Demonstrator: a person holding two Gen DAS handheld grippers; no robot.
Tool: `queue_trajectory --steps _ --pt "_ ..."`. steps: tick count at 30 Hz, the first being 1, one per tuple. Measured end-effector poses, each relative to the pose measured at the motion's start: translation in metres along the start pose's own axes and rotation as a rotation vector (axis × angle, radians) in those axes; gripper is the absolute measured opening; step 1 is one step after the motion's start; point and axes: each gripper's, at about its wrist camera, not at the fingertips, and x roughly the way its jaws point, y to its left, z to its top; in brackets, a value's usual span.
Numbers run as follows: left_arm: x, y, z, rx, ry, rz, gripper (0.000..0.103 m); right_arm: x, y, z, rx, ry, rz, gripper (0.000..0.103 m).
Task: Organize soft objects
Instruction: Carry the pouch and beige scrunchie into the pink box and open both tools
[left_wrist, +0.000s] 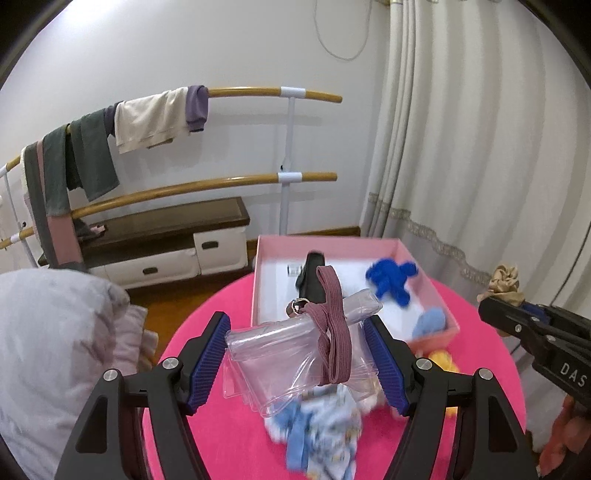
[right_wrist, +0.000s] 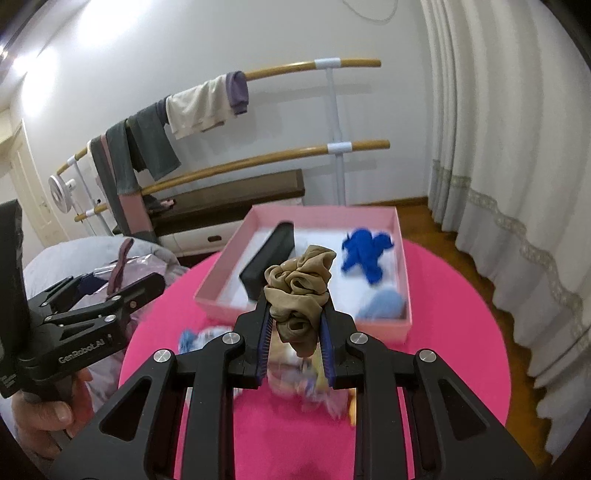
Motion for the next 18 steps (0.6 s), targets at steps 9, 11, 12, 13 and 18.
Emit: queue_trajectory --steps 9,11,12,13,18 --pt "0.065 0.001 0.055 -0.014 0.005 -0.002 0.069 0.038 -0.014 0.054 -0.004 -0.002 0.006 0.021" --pt "0.085 0.001 0.066 -0.014 0.019 0.001 0.069 0.053 -0.019 0.065 -0.003 0.01 0.007 0.021" --pt "0.094 0.0 0.071 -0.013 0.026 0.001 0.069 0.057 -0.02 0.067 -0.002 0.014 0.009 0.021" --pt "0.104 0.0 0.076 -0.013 0.033 0.002 0.069 0.068 -0.023 0.072 0.0 0.025 0.008 0.021" --pt "0.154 -0.002 0.096 -0.01 0.071 0.011 0.069 0.106 -0.035 0.082 0.016 0.067 0.01 0.021"
